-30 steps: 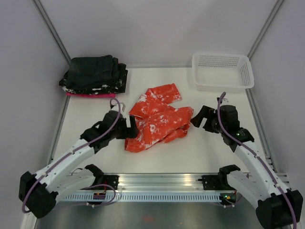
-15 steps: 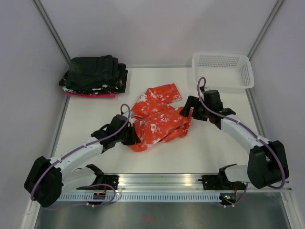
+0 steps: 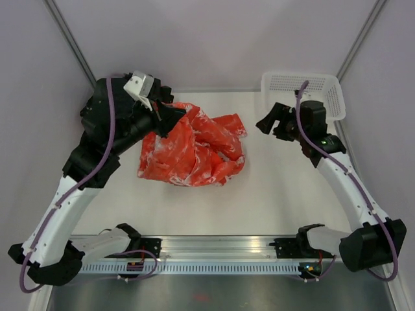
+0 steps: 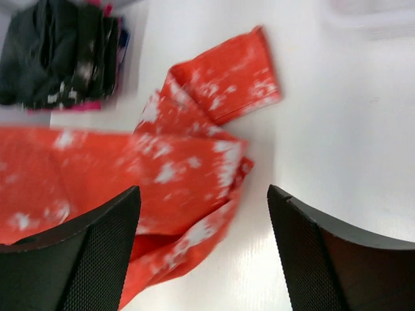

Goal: Fold and stack the trousers
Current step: Flatten the trousers out

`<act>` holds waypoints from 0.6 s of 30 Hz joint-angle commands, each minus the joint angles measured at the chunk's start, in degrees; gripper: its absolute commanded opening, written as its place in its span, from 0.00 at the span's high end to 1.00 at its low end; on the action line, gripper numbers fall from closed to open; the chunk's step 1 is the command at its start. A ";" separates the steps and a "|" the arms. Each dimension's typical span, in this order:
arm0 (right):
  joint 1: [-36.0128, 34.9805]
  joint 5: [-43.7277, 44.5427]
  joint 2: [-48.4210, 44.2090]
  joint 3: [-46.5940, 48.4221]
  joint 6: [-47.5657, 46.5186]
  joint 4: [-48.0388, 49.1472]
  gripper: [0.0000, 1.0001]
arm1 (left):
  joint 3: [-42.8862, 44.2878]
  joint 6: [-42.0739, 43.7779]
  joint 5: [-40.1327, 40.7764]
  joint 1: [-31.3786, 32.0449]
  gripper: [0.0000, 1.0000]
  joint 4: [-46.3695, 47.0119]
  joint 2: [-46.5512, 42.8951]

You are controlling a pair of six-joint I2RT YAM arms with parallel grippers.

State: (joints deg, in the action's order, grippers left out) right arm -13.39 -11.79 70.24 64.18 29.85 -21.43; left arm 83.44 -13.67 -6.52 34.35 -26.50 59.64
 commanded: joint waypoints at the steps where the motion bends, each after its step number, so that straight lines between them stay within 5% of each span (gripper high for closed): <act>1: 7.92 2.36 -7.47 1.30 4.16 -6.42 0.14 | 9.80 0.33 -13.24 2.81 0.98 -0.74 9.86; 5: 11.10 19.45 -13.01 5.94 1.45 -17.57 0.03 | 6.04 -6.50 1.66 20.62 0.98 9.16 18.48; 7: 12.07 24.42 -16.61 9.18 1.53 -23.38 0.02 | 6.99 -9.87 1.77 24.43 0.98 15.59 25.94; 12: 12.07 37.16 -26.53 17.18 3.82 -31.02 0.02 | 27.59 -9.88 9.87 35.17 0.96 11.92 46.24; 14: 12.07 37.98 -27.61 19.65 2.94 -32.44 0.02 | 33.86 -11.98 8.12 34.91 0.40 5.26 54.07; 16: 12.07 37.55 -27.09 23.26 2.06 -35.86 0.02 | 39.95 -12.17 10.73 34.82 0.01 0.51 56.11; 18: 12.07 35.80 -26.56 24.32 2.32 -38.15 0.02 | 36.82 -12.78 14.60 32.72 0.00 -0.92 53.76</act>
State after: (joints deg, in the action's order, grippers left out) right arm -1.52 21.85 41.45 87.39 32.34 -51.46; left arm 116.14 -23.55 1.41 70.48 -24.21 119.15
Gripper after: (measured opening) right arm 0.979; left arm 0.984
